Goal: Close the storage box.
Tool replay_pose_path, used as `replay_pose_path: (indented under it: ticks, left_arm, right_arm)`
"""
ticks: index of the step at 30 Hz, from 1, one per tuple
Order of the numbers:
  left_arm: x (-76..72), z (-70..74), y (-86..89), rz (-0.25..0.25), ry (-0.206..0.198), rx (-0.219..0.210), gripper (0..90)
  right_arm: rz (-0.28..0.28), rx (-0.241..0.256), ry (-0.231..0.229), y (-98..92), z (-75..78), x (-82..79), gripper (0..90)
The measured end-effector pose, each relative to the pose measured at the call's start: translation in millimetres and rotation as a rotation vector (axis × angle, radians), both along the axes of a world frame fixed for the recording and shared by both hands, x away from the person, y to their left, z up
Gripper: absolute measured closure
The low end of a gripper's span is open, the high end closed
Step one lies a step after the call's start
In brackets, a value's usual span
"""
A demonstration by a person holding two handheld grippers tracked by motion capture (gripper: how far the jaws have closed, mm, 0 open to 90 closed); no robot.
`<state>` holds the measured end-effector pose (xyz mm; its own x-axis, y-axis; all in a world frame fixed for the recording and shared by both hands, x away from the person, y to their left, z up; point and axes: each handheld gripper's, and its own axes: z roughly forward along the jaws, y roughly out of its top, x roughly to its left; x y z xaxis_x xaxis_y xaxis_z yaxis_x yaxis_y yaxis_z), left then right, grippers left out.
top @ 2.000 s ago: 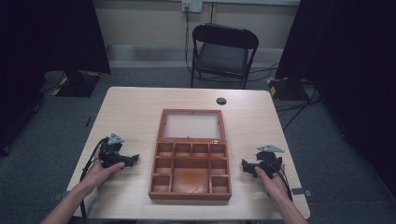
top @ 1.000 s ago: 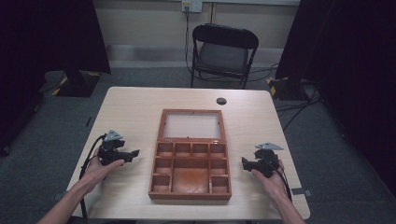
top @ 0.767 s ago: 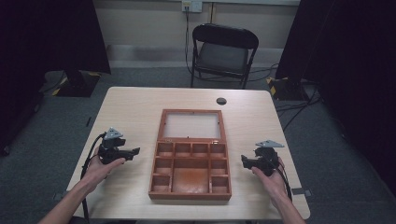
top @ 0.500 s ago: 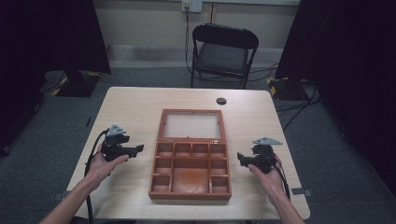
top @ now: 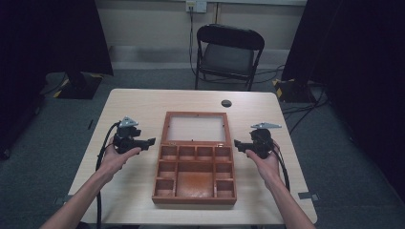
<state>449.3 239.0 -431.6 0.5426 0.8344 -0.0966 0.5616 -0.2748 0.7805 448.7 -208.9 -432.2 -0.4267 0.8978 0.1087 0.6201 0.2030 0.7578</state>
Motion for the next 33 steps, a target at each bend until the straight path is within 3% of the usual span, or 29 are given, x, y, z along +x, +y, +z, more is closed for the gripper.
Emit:
replay_pose_path:
  ticks: [1, 4, 7, 10, 11, 15, 19, 24, 29, 32, 33]
  left_arm:
    - [7.3, 5.6, -5.0, -0.016, -0.014, 0.035, 23.6]
    - [15.8, 9.6, -8.0, 0.006, -0.016, 0.042, 23.6]
    - [31.6, 10.0, -13.8, 0.034, -0.019, 0.002, 23.8]
    - [37.0, 5.9, -15.1, 0.037, -0.002, -0.027, 23.8]
    - [40.1, -0.4, -17.2, 0.037, 0.032, -0.059, 23.8]
    - [41.3, -9.6, -21.9, 0.022, 0.07, -0.055, 23.7]
    - [44.1, -15.5, -27.3, 0.011, 0.08, -0.05, 23.7]
    - [53.7, -19.8, -33.3, 0.024, 0.103, -0.076, 23.8]
    - [54.6, -24.6, -34.0, 0.019, 0.13, -0.065, 23.5]
    - [54.0, -29.7, -31.7, 0.046, 0.156, -0.046, 22.3]
    - [54.0, -29.7, -31.7, 0.046, 0.156, -0.046, 22.3]
  right_arm:
    - [0.022, 0.031, -0.015, 2.0, 7.1, 7.3, 18.7]
    - [0.032, 0.05, -0.018, 4.6, 13.2, 15.0, 18.5]
    - [0.04, 0.06, -0.015, 10.4, 17.0, 29.9, 20.0]
    - [0.037, 0.054, 0.013, 12.7, 14.0, 35.7, 20.9]
    - [0.023, 0.071, 0.044, 13.3, 7.2, 41.1, 21.3]
    - [0.03, 0.057, 0.105, 16.0, -7.4, 49.7, 21.2]
    - [0.027, 0.061, 0.102, 19.6, -13.2, 53.2, 21.7]
    - [0.02, 0.063, 0.153, 30.5, -19.5, 58.1, 21.5]
    - [0.017, 0.066, 0.176, 36.0, -26.3, 59.3, 21.3]
    - [0.0, 0.143, 0.243, 37.7, -33.8, 62.2, 20.2]
    - [0.0, 0.143, 0.243, 37.7, -33.8, 62.2, 20.2]
